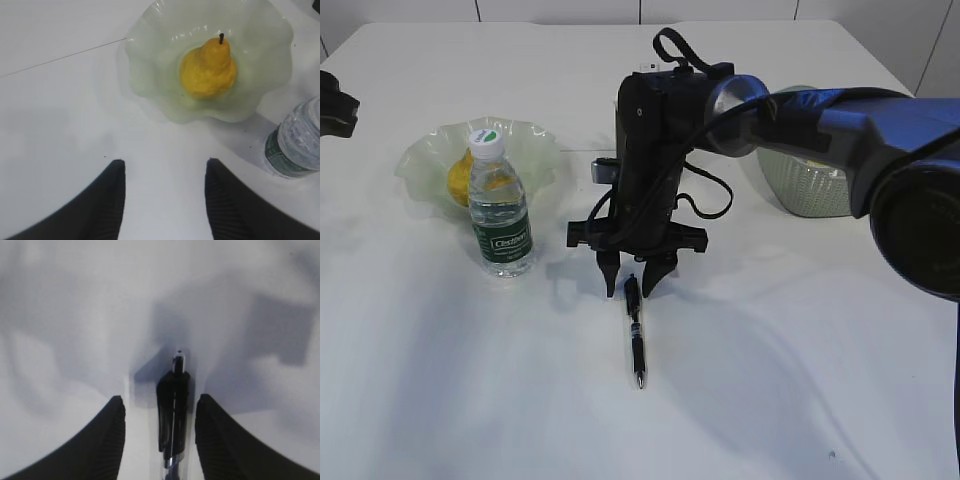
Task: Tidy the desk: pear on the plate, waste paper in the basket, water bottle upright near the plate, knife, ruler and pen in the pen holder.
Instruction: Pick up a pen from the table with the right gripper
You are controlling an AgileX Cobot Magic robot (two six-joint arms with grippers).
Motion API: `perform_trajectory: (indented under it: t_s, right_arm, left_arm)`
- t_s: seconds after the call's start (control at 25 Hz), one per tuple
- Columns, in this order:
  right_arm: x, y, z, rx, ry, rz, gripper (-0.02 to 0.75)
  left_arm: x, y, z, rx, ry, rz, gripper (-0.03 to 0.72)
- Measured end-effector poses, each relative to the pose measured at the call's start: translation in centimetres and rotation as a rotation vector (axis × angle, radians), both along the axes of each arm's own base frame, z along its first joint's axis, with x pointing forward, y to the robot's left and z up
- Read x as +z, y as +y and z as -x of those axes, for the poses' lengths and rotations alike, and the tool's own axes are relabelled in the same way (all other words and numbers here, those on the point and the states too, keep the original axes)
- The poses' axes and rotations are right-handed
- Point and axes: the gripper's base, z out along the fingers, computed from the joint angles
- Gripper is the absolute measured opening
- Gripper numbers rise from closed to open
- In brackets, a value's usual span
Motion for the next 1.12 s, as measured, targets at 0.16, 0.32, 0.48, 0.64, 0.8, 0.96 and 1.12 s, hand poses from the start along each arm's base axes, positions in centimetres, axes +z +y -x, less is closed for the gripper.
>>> perform_trajectory:
  t_s: [0.16, 0.32, 0.48, 0.64, 0.8, 0.96, 1.12]
  right_arm:
    - [-0.08, -0.01, -0.01, -0.001, 0.001, 0.002, 0.347]
    - [-0.48, 0.0, -0.03, -0.002, 0.006, 0.005, 0.347]
    - [-0.75, -0.06, -0.06, 0.0, 0.007, 0.014, 0.347]
    - [-0.75, -0.11, -0.08, 0.002, 0.004, 0.02, 0.347]
    - [-0.77, -0.24, -0.15, 0.005, -0.004, 0.034, 0.347]
    - [-0.77, -0.25, -0.16, 0.006, -0.005, 0.036, 0.347]
    - [-0.78, -0.29, -0.18, 0.007, -0.007, 0.04, 0.347]
  left_arm:
    - [0.0, 0.0, 0.0, 0.0, 0.0, 0.0, 0.363]
    - [0.0, 0.01, 0.0, -0.001, 0.0, -0.002, 0.363]
    - [0.0, 0.01, 0.0, -0.001, 0.0, -0.003, 0.363]
    - [0.0, 0.01, 0.0, -0.001, 0.0, -0.003, 0.363]
    - [0.0, 0.01, 0.0, -0.001, 0.0, -0.003, 0.363]
    - [0.0, 0.01, 0.0, -0.001, 0.0, -0.003, 0.363]
    - [0.0, 0.02, 0.0, -0.001, 0.0, -0.003, 0.363]
